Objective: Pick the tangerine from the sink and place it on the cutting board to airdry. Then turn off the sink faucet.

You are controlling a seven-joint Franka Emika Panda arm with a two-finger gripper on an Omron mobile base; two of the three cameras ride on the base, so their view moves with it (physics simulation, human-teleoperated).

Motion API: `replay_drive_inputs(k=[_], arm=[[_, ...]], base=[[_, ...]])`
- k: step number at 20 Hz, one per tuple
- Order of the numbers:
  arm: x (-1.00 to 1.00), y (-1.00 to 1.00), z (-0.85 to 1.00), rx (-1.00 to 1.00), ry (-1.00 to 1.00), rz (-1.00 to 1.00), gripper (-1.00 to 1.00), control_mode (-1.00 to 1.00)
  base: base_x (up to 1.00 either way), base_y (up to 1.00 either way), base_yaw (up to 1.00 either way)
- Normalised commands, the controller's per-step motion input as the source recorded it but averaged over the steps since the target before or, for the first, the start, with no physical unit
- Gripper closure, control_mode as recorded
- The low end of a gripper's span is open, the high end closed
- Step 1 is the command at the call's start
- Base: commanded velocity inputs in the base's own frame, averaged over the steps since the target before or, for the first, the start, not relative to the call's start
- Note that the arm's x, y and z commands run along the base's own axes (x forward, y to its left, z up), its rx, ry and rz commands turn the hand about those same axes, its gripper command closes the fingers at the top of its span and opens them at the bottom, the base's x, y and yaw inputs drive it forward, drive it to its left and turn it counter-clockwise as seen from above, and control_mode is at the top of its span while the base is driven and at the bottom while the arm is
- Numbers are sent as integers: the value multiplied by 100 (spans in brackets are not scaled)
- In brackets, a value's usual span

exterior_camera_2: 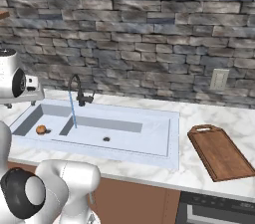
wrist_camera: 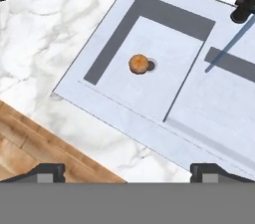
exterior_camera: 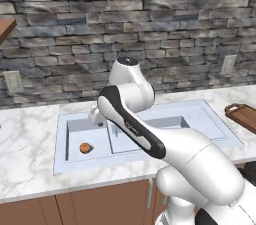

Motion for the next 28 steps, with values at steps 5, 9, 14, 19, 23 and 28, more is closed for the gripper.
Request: replay_drive_inputs(k=[5,9,14,19,23,28], arm=[[20,27,-17,0,0,1,-100,-100],[5,16,-11,-3,0,0,-100,-100],[19,11,-27,-6,1,0,-100,-100],[28,4,-39,-5,4,0,-100,-100],[27,1,-23,-1,3,0,-100,-100],[23,5,-12,0,2,0,-100,-100]], base=[[0,0,0],[0,0,0],[0,0,0],[0,0,0],[0,0,0],[0,0,0]])
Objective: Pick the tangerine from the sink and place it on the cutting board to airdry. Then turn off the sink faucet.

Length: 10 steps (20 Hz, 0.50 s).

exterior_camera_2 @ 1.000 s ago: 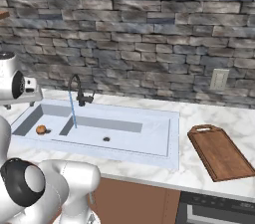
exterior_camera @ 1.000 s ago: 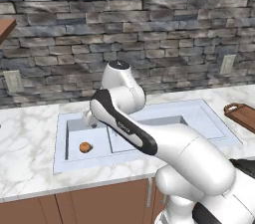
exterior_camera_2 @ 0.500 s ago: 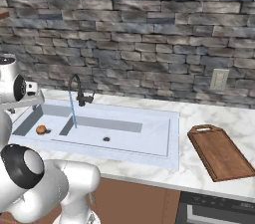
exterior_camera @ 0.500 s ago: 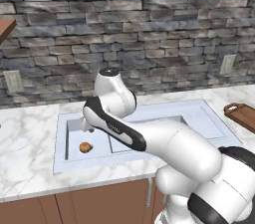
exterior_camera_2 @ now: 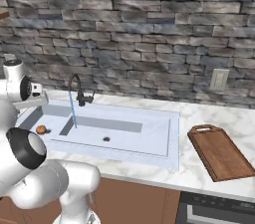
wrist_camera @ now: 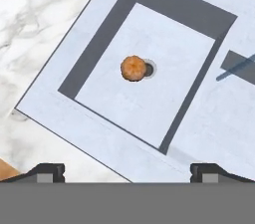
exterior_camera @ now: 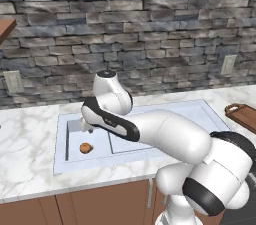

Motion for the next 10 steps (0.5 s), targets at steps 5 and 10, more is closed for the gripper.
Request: replay_drive_inputs(k=[5,10], arm=[[24,4,-19,0,2,0,-100,-100],[18,6,-24,0,0,0,-100,-100]], base=[[0,0,0],[0,0,0]])
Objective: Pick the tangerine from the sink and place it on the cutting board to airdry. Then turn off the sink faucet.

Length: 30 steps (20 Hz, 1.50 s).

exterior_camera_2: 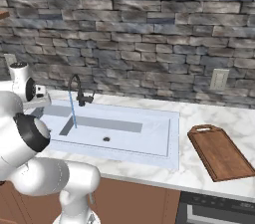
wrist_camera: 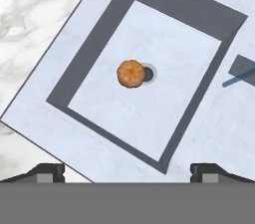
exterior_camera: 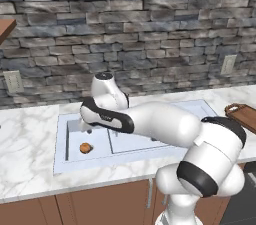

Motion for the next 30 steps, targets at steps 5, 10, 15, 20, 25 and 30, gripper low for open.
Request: replay_drive_inputs(k=[5,10,15,20,25,30], arm=[[11,12,-18,0,0,0,-100,-100],[9,21,-13,0,0,0,-100,-100],[19,6,-22,0,1,0,-100,-100],[23,0,-28,0,3,0,-100,-100],[17,3,-20,0,1,0,-100,-100],[11,7,-17,0,2,0,-100,-100]], base=[[0,0,0],[0,0,0],[0,0,0],[0,0,0],[0,0,0],[0,0,0]])
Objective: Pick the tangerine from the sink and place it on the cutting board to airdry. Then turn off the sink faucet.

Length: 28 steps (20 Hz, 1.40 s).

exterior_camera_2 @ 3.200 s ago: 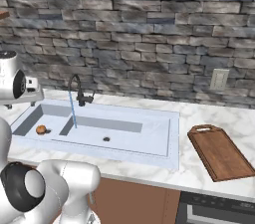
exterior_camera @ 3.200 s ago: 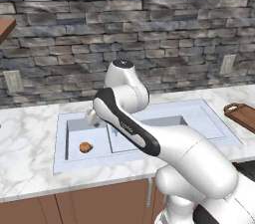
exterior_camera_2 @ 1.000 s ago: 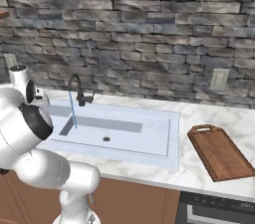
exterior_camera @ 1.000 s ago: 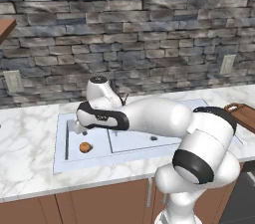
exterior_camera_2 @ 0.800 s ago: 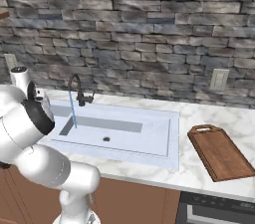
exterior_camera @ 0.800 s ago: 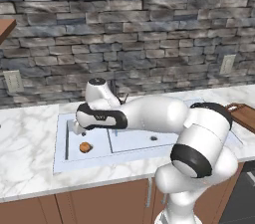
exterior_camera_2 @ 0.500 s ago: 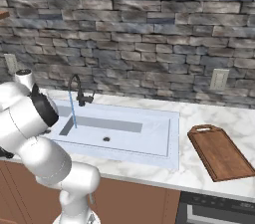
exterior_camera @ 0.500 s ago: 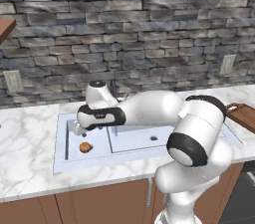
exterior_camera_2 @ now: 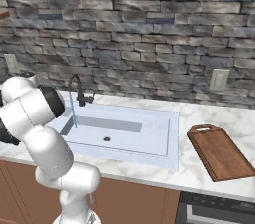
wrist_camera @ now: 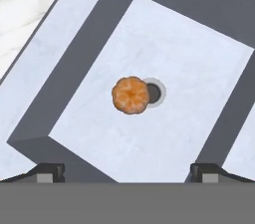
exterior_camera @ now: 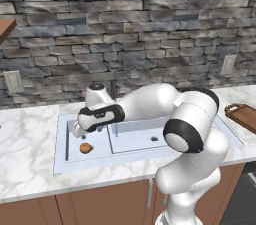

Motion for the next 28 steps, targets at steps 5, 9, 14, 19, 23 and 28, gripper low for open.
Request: replay_drive_inputs(k=[5,9,14,19,23,28], arm=[[8,5,-19,0,2,0,-100,-100],[8,4,-20,0,2,0,-100,-100],[8,3,-19,0,1,0,-100,-100],[4,2,-14,0,0,0,-100,-100],[0,1,-8,0,0,0,-100,-100],[0,1,-8,0,0,0,-100,-100]], base=[[0,0,0],[0,0,0],[0,0,0],[0,0,0],[0,0,0],[0,0,0]])
